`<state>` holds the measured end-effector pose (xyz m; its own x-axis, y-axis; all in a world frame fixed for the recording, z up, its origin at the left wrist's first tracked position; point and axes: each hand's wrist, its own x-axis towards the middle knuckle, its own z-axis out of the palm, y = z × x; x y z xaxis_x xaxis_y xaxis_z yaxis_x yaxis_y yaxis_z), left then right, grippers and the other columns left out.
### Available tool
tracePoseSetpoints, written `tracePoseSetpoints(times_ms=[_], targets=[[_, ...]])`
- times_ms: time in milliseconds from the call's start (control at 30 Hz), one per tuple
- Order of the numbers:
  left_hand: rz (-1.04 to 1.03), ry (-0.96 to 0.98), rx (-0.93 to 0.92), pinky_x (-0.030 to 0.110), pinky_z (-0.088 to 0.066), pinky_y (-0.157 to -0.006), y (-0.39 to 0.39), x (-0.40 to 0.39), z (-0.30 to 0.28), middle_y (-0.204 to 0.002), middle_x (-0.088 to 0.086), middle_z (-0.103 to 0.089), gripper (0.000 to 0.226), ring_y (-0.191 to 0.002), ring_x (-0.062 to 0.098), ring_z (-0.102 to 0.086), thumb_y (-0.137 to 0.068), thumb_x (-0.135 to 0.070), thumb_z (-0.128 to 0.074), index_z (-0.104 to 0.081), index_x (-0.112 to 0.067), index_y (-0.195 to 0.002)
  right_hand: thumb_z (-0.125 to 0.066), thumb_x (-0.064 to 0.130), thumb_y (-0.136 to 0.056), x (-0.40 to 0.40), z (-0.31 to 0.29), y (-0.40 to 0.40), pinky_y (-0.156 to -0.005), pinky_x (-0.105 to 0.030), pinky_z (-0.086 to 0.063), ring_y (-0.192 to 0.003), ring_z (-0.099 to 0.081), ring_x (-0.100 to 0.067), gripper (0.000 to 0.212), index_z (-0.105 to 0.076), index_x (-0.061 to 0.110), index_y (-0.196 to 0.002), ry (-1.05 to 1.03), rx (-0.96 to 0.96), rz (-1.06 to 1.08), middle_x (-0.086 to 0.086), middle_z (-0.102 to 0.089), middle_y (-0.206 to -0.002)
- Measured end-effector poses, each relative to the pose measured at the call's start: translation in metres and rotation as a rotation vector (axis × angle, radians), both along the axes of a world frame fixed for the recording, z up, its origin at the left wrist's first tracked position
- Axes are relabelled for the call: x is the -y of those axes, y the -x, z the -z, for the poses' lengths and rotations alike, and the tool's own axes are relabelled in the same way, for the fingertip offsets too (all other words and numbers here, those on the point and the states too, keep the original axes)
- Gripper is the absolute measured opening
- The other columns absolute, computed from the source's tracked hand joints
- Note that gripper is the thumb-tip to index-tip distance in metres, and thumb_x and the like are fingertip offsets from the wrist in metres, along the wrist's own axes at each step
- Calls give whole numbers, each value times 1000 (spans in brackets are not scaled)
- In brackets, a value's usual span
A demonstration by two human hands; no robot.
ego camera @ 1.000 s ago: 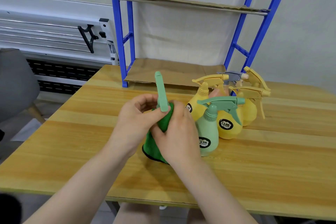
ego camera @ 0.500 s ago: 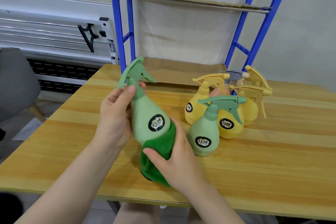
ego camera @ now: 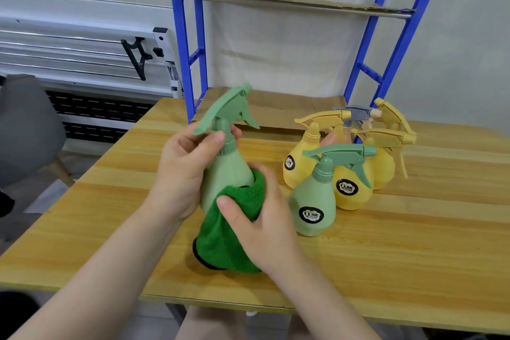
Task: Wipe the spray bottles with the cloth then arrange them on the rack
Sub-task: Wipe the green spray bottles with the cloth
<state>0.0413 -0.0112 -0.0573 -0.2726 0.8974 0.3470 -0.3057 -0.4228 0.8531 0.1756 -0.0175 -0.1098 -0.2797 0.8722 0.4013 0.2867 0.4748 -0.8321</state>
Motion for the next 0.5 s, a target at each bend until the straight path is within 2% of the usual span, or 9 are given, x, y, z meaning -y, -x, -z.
tracePoseSetpoints(times_ms=[67, 133, 233, 333, 433, 500], targets=[[7, -16, -21, 26, -56, -75, -4, 1, 5, -85, 1, -74, 16, -84, 14, -68, -79, -13, -63, -77, -19, -86, -59, 65, -78, -6, -7, 2, -88, -36, -53, -106, -60, -5, 54, -47, 37, -122, -54, -47, 4, 15, -62, -114], [-3, -34, 19, 27, -56, -74, -6, 1, 7, -86, 3, -73, 14, -83, 15, -67, -79, -14, -66, -76, -19, -87, -64, 57, -78, -11, -10, 5, -85, -36, -54, -101, -64, -8, 44, -55, 33, -114, -53, -191, -13, 13, -67, -107], [-42, -71, 101, 28, -54, -75, -7, -2, 5, -88, 5, -72, 18, -83, 17, -66, -77, -21, -75, -73, -13, -93, -67, 46, -78, -14, -7, 14, -81, -31, -55, -94, -68, -15, 43, -64, 17, -110, 130, -565, -18, 1, -71, -101], [-101, -84, 134, 28, -54, -73, -6, -5, 5, -86, 3, -72, 14, -81, 17, -65, -85, -16, -62, -75, -16, -90, -69, 46, -77, -14, -7, 21, -77, -29, -55, -91, -68, -17, 42, -67, 15, -105, 320, -771, 0, -2, -71, -96], [-139, -63, 231, 29, -55, -75, -9, -4, 5, -86, 2, -73, 7, -81, 17, -66, -83, -24, -72, -75, -18, -85, -74, 46, -79, -18, -3, 26, -87, -42, -56, -96, -70, -24, 44, -67, 12, -106, 567, -890, 29, -6, -72, -100], [-173, -87, 240, 30, -54, -78, -11, -3, 5, -85, 2, -73, 27, -81, 18, -66, -73, -32, -75, -71, -13, -91, -75, 51, -79, -15, -4, 31, -102, -53, -47, -110, -66, -33, 61, -63, 6, -120, 740, -1018, -57, -16, -69, -118]])
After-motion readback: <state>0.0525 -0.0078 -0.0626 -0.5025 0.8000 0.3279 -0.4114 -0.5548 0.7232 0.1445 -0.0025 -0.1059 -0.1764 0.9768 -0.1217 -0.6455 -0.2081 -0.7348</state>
